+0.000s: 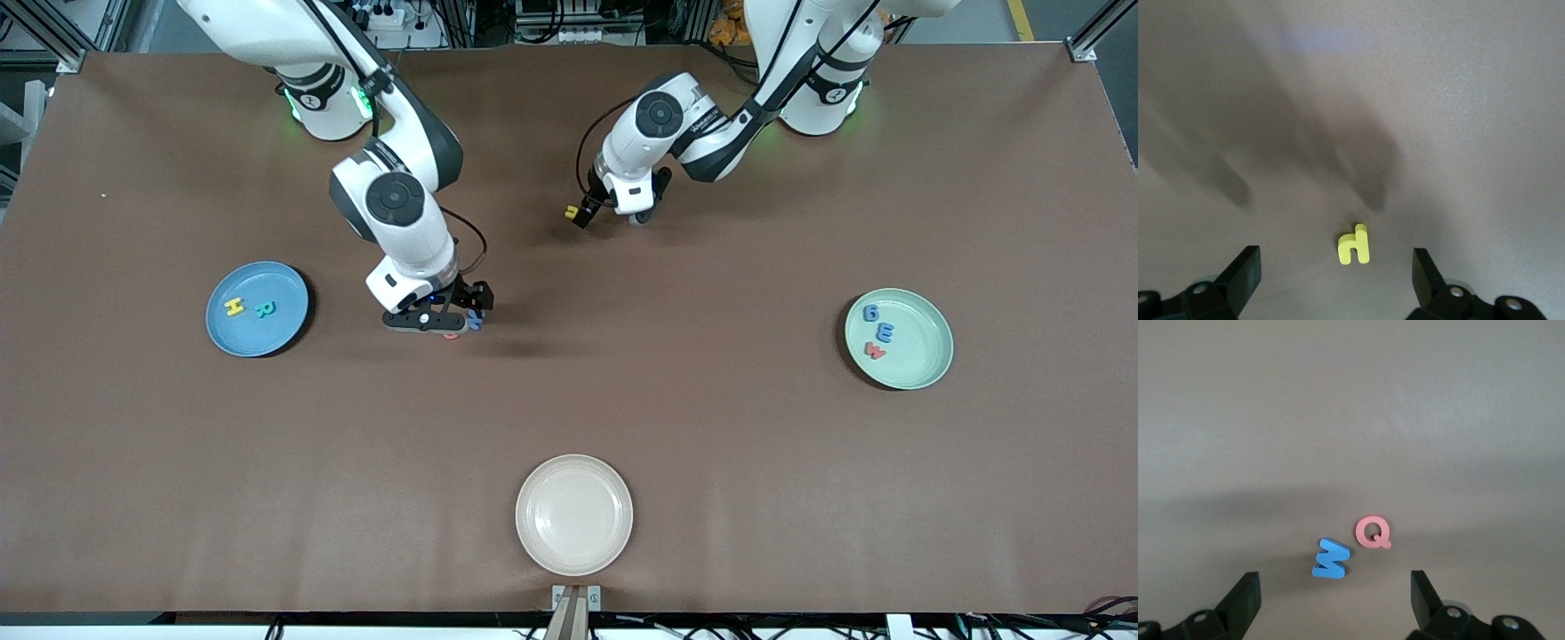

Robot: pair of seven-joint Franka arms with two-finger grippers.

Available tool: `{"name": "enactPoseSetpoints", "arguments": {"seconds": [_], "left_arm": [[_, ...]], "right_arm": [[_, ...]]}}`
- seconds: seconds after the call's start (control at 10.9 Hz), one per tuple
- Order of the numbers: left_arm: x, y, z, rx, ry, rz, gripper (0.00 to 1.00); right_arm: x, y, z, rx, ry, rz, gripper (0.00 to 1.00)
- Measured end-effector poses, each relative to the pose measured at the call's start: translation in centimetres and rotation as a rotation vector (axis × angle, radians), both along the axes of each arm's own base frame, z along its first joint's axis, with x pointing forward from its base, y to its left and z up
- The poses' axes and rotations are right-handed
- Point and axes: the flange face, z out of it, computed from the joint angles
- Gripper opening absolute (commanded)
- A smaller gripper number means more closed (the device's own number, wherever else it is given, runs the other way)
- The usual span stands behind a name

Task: Sort uppercase to blue plate, lowercase to green plate
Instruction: 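Grasp the yellow h with the left gripper while the right gripper grasps the W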

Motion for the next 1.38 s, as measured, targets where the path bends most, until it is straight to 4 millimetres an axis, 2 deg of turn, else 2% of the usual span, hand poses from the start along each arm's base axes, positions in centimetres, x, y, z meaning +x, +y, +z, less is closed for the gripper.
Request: {"name": "enactPoseSetpoints", "arguments": {"seconds": [0.18,0.37,0.64,0.83,1.2,1.38], "left_arm": [[0.1,-0.6,-0.1,-0.008,0.007,0.021,0.92],[0.2,-1.0,-0.2,-0.019,0.007,0.041,0.82],[0.2,-1.6,-0.9,-0.026,0.014,0.054,0.82],[0.0,-1.8,-1.3,-0.026,0.023,0.057,0.79],[-0.5,-2.4,-2.1,-0.022,0.036,0.050,0.75],[-0.9,-2.8,-2.6,-0.023,0.043,0.043,0.72]], "right_arm": [[-0.1,0.1,-2.3,-0.007,0.028,-0.115,0.98],[-0.3,0.7,-4.3,0.008,0.034,-0.209,0.97],[-1.2,2.2,-7.0,0.022,0.048,-0.283,0.90],[-1.6,2.9,-8.0,0.020,0.060,-0.289,0.81],[-1.6,2.8,-8.9,-0.008,0.044,-0.248,0.75],[-1.7,2.7,-9.3,-0.017,0.039,-0.233,0.64]]}}
